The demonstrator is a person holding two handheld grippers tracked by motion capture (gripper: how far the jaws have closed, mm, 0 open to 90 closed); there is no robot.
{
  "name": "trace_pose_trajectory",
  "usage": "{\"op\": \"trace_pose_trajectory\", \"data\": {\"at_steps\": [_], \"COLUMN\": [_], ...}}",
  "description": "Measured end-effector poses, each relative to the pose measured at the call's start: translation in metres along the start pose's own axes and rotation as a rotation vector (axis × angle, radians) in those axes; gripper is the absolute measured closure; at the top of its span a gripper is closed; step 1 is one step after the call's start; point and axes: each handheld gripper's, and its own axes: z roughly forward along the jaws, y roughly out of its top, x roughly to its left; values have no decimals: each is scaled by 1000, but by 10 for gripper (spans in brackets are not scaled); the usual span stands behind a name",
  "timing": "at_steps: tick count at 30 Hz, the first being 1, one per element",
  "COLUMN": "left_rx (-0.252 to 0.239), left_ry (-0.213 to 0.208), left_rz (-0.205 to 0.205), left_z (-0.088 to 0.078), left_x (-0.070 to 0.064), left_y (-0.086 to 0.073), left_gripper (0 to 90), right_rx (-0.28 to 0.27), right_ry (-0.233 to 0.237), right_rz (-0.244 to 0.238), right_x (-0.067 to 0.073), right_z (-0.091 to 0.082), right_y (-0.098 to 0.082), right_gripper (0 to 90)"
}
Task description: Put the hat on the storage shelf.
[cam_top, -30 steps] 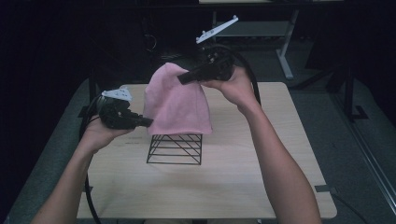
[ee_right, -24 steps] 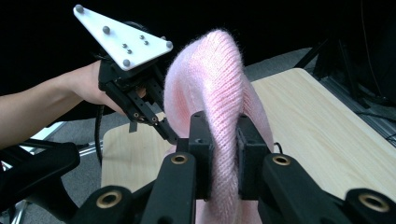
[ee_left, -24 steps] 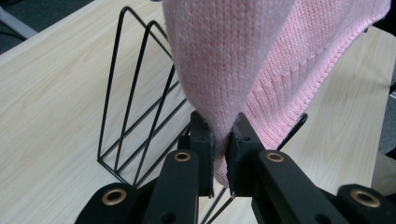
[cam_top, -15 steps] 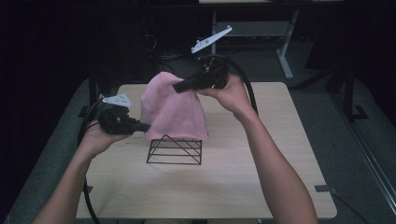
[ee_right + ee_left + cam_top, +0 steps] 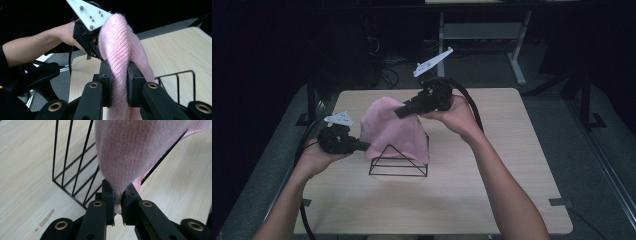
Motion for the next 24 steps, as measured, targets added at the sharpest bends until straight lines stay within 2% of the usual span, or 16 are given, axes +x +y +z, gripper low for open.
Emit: {"op": "trace_pose_trajectory", "data": {"at_steps": [8, 17, 24], "left_rx": [41, 86, 121], "left_ry": [18, 14, 17], "left_rz": [-4, -1, 2], "left_z": [12, 26, 38], "left_x": [0, 0, -1], "left_y": [-9, -20, -27], "left_gripper": [828, 821, 820], "right_rx": [17, 39, 85], "right_ry": [28, 54, 64], "right_rz": [15, 44, 51], "right_x": [-2, -6, -8], "right_z": [10, 22, 33], "right_y": [-19, -36, -49], "right_gripper": [759, 754, 749]}}
